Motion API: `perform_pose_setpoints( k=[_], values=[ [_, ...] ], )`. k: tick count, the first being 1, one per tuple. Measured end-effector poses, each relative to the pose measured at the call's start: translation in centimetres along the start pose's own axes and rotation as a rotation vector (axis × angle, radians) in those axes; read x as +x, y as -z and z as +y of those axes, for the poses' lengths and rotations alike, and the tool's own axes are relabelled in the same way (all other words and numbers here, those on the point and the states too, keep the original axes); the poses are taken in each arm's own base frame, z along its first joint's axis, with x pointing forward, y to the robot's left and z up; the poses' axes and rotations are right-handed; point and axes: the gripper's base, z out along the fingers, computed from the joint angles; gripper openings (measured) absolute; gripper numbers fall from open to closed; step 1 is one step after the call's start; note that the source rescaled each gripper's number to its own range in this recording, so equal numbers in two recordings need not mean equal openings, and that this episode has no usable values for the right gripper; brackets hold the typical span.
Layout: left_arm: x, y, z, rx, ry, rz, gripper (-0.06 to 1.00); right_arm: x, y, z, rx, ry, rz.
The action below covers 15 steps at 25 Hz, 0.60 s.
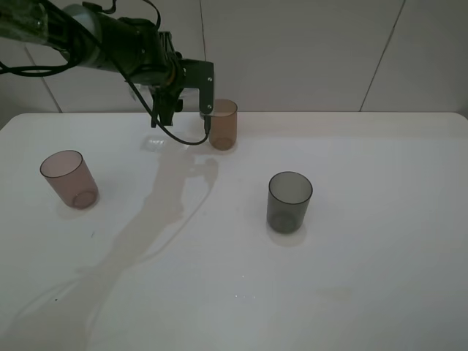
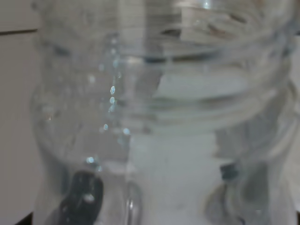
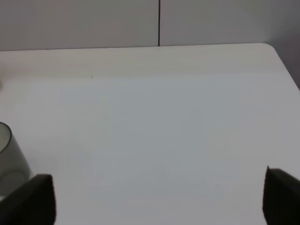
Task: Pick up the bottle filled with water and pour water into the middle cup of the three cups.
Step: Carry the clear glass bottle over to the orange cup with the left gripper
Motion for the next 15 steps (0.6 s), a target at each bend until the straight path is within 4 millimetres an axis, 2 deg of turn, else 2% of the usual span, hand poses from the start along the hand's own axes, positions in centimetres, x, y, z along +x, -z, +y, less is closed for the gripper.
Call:
perform_pose_setpoints(
  k=[15],
  values=[
    [-0.36,0.02,0.27,-0.029,-0.103,-0.037,0.00,0.00,0.00,0.00,0.000,0.000,0.000]
  ],
)
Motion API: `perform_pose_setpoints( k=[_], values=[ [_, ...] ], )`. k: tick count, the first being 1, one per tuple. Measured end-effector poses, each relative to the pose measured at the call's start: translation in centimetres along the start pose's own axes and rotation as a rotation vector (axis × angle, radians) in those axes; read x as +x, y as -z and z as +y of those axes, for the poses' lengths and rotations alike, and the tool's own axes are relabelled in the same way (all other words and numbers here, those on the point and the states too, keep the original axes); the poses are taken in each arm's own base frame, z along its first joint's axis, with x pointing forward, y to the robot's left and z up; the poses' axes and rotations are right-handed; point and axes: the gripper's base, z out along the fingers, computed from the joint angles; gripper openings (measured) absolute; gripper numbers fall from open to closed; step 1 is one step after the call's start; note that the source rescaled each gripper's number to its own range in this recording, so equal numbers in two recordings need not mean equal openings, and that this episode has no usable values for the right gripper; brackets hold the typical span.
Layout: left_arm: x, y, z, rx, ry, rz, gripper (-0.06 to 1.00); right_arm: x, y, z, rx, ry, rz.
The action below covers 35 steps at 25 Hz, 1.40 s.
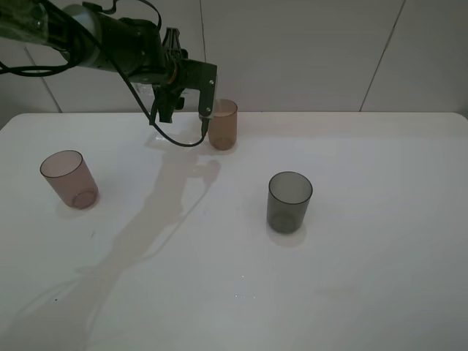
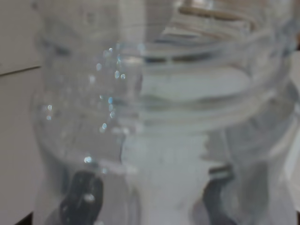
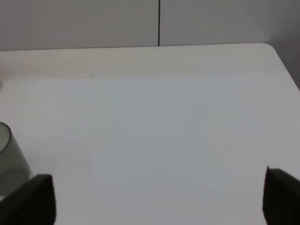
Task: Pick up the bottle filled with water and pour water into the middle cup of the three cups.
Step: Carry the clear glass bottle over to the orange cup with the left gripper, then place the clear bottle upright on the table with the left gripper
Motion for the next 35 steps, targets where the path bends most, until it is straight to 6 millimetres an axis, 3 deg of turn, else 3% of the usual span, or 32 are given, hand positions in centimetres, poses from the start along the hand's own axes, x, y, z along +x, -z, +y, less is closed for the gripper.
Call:
perform_pose_setpoints(
  k=[14,35],
  values=[
    [-0.2,-1.5,-0.4,0.006,-0.047,0.014,0.00,0.0,0.0,0.0,0.000,0.000,0.000],
    [0.0,-1.5,-0.1,-0.028,-0.235,0.042,0.00,0.0,0.0,0.0,0.000,0.000,0.000]
  ],
)
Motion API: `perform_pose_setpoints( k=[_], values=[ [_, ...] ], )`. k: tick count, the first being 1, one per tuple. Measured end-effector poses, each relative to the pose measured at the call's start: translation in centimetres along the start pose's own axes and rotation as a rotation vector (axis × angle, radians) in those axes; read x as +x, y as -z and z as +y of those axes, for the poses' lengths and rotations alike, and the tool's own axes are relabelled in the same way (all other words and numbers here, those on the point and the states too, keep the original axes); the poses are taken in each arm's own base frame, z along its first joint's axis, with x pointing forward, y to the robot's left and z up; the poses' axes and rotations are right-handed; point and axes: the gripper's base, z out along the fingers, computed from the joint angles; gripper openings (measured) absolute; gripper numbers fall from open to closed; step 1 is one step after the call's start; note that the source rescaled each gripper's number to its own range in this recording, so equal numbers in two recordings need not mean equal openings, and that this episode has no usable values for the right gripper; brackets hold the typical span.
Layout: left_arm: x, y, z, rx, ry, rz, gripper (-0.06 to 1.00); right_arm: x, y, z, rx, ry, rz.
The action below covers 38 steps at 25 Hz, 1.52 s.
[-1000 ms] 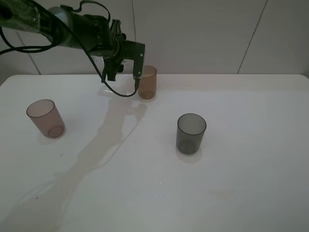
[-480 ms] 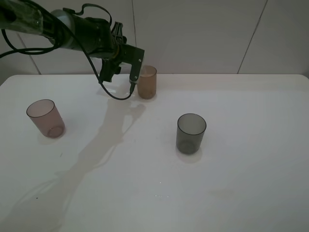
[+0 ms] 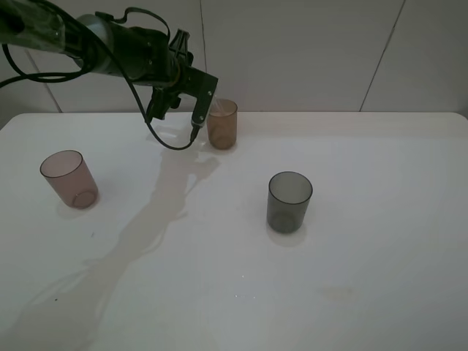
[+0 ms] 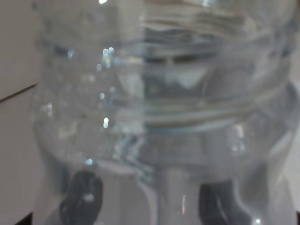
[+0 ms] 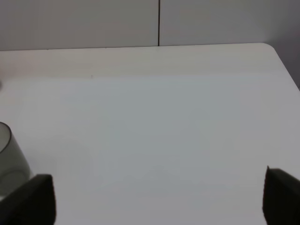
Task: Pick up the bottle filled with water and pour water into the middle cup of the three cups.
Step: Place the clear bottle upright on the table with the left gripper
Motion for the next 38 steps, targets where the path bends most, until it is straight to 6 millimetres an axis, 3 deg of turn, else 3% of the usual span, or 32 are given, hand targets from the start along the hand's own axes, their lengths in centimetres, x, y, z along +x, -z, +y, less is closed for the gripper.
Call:
perform_pose_setpoints(
  k=[24,38],
  values=[
    [0.2,0.0,0.5,-0.056,-0.187,0.024,0.00,0.0,0.0,0.0,0.000,0.000,0.000],
    [-0.9,0.3,0.9,-0.091,-0.286,0.017,0.00,0.0,0.0,0.0,0.000,0.000,0.000]
  ],
)
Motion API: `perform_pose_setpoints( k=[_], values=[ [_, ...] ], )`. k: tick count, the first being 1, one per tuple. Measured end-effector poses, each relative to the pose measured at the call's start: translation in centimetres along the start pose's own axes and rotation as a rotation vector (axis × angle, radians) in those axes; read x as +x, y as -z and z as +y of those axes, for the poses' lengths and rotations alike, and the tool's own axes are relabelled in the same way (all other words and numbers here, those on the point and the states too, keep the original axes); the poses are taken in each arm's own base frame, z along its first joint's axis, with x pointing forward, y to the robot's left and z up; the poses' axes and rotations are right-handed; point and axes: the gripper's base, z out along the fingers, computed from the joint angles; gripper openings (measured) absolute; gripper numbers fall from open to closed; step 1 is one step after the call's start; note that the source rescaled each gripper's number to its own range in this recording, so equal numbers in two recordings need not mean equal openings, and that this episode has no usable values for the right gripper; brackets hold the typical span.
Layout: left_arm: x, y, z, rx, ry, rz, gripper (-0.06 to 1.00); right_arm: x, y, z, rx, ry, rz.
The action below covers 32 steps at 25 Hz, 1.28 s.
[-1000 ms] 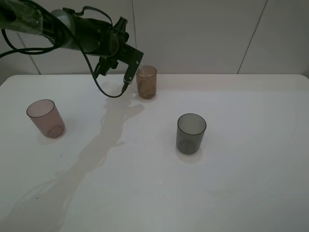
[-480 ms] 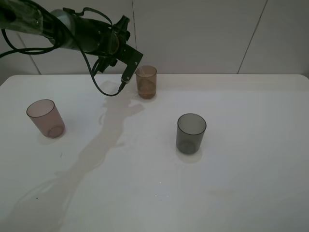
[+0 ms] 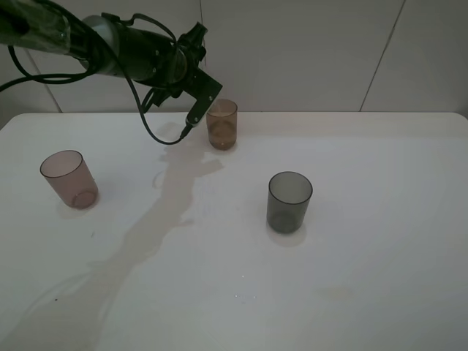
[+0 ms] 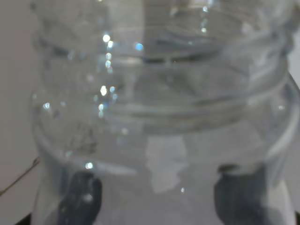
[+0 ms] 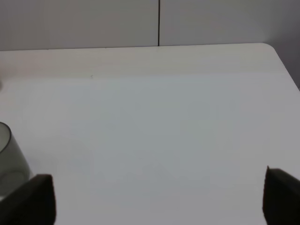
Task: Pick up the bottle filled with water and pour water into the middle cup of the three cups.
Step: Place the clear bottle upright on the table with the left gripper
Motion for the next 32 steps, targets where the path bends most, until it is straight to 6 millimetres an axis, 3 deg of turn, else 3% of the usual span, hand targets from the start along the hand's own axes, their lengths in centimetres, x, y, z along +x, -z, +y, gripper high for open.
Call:
perform_pose_setpoints(
  k=[23,28,32],
  values=[
    [-0.4,0.1,0.2,-0.011,0.017,-0.006,0.00,0.0,0.0,0.0,0.000,0.000,0.000],
    [-0.6,0.3,0.3,0.006,0.151,-0.010,0.00,0.0,0.0,0.0,0.000,0.000,0.000],
    [-0.1,1.2,0.8,0.030,0.438,-0.004,0.00,0.0,0.0,0.0,0.000,0.000,0.000]
  ],
)
